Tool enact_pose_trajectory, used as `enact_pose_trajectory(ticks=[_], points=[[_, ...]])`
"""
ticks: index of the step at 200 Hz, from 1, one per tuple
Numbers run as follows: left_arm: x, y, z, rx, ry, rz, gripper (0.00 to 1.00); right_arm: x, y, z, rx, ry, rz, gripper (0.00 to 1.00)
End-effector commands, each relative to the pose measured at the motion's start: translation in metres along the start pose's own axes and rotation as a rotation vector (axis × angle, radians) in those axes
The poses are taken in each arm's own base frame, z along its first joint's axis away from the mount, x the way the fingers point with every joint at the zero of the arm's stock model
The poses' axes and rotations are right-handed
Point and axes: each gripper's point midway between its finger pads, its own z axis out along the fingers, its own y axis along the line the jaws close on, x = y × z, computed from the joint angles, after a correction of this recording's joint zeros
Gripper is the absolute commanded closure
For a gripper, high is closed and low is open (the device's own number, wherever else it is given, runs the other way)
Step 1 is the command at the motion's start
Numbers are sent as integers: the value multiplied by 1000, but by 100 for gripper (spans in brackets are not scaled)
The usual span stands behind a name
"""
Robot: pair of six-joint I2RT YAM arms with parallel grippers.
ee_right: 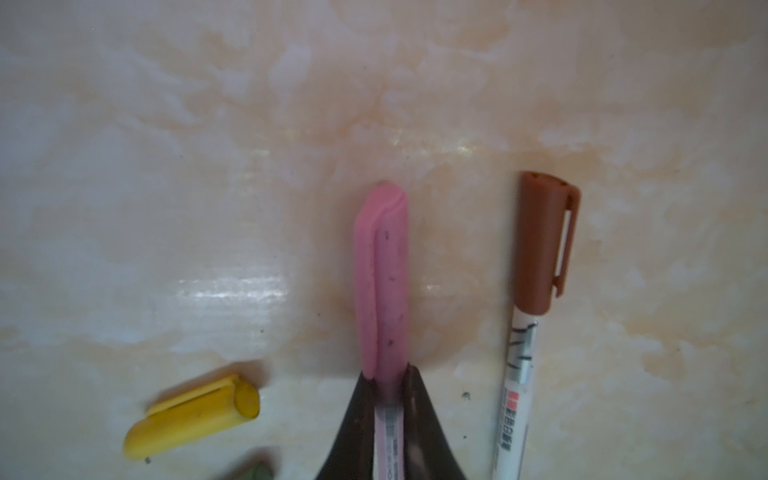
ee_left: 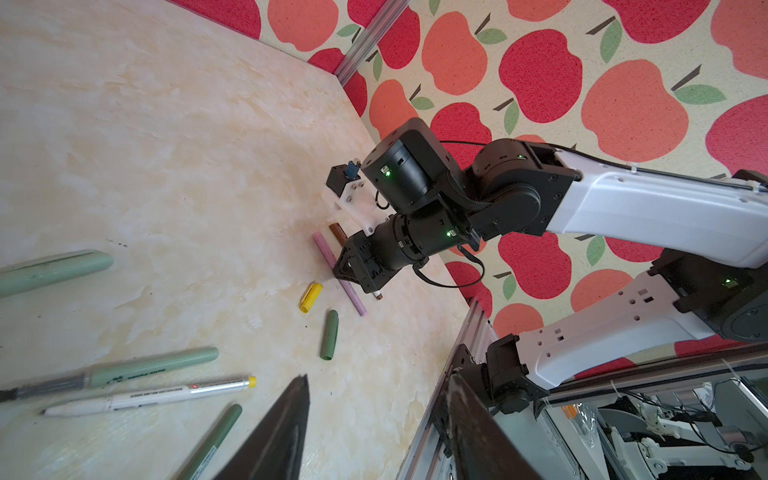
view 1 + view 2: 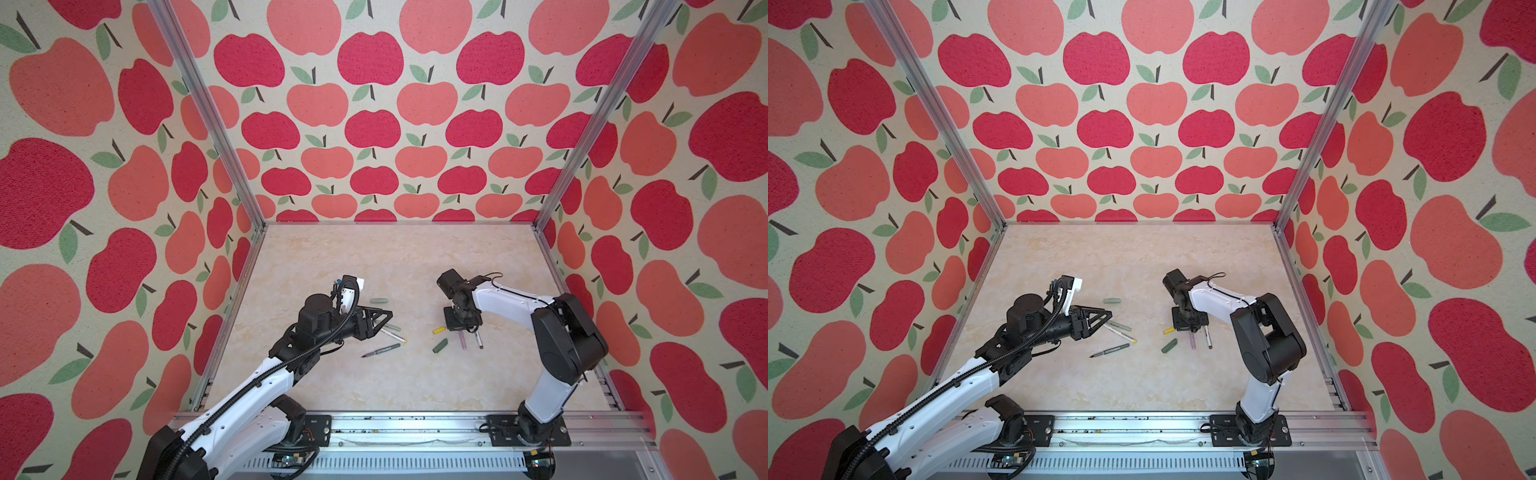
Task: Insert the pens into the pen caps
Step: 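Open the right gripper to lay the pink pen beside the brown marker, then move the right gripper over the dark green fountain pen near the left gripper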
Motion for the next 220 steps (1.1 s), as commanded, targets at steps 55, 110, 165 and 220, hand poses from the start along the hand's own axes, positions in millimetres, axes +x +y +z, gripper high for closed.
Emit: enact_pose_trajectory(ticks=[55, 110, 165, 220], points=[[-3, -2, -2, -2, -18, 13, 44, -4, -15, -1, 40, -8, 8, 93], [-5, -3, -3, -3, -19, 13, 44, -6, -11, -7, 11, -14, 3, 82], [-12, -3, -8, -34, -35, 37, 31, -26, 16, -94, -205, -182, 25, 69], [-25, 1, -27, -81, -94, 46, 6, -26, 50, -143, -395, -272, 15, 66]])
